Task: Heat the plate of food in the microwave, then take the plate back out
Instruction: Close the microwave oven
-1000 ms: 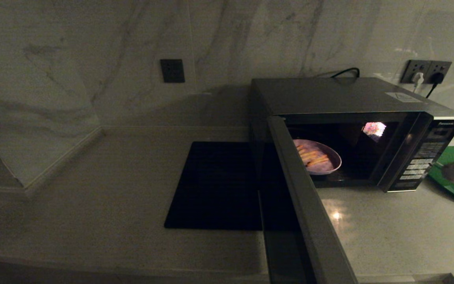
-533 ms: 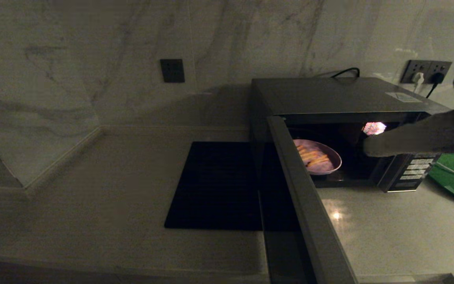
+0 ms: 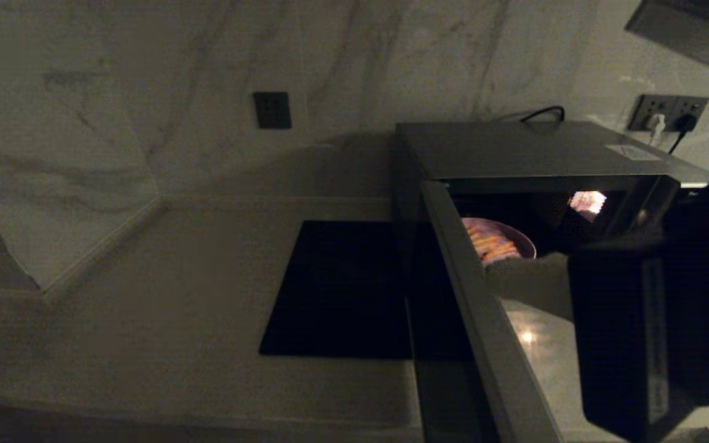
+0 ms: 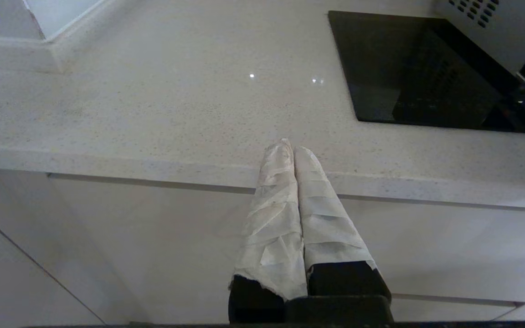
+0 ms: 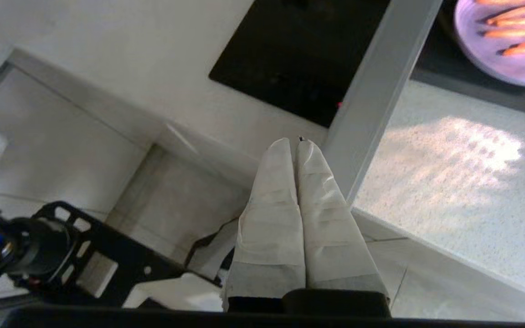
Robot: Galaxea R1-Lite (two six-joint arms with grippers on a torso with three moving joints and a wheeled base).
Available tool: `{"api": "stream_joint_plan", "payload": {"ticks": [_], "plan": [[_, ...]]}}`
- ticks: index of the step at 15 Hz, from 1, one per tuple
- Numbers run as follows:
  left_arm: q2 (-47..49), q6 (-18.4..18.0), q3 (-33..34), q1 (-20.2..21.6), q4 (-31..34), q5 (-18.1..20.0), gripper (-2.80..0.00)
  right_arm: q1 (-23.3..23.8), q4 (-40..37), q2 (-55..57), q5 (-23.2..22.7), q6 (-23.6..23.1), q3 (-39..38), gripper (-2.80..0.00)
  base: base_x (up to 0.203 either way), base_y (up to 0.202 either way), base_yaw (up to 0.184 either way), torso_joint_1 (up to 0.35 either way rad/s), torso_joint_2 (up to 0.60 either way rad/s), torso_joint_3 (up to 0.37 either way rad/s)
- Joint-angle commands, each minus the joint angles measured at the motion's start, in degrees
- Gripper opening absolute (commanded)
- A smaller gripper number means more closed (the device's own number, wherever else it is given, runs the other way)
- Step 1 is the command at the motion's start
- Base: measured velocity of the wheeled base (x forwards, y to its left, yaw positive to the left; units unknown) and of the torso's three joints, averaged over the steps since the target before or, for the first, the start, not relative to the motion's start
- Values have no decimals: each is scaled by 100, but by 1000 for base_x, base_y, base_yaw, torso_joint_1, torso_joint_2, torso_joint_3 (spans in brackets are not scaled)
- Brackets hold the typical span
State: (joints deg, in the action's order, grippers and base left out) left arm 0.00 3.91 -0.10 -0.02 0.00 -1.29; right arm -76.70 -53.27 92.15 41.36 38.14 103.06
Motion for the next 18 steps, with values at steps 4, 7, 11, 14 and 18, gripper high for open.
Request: {"api": "stream_joint_plan", "payload": {"ticks": [4, 7, 11, 14, 18], "plan": [[0, 4, 1, 2, 0, -3, -280, -451, -145, 49, 3, 221, -406, -280, 0, 0, 0, 0, 0, 0], [0, 4, 1, 2, 0, -3, -280, -460, -148, 30, -100, 362, -405, -280, 0, 0, 0, 0, 0, 0], [0, 4, 1, 2, 0, -3, -280, -182, -145, -80, -278, 473, -263, -280, 0, 0, 0, 0, 0, 0], [0, 4, 1, 2, 0, -3, -280, 496, -147, -203, -414, 463, 256, -280, 0, 0, 0, 0, 0, 0], [0, 4, 1, 2, 0, -3, -280, 674, -148, -567, -413, 406, 664, -280, 0, 0, 0, 0, 0, 0]]}}
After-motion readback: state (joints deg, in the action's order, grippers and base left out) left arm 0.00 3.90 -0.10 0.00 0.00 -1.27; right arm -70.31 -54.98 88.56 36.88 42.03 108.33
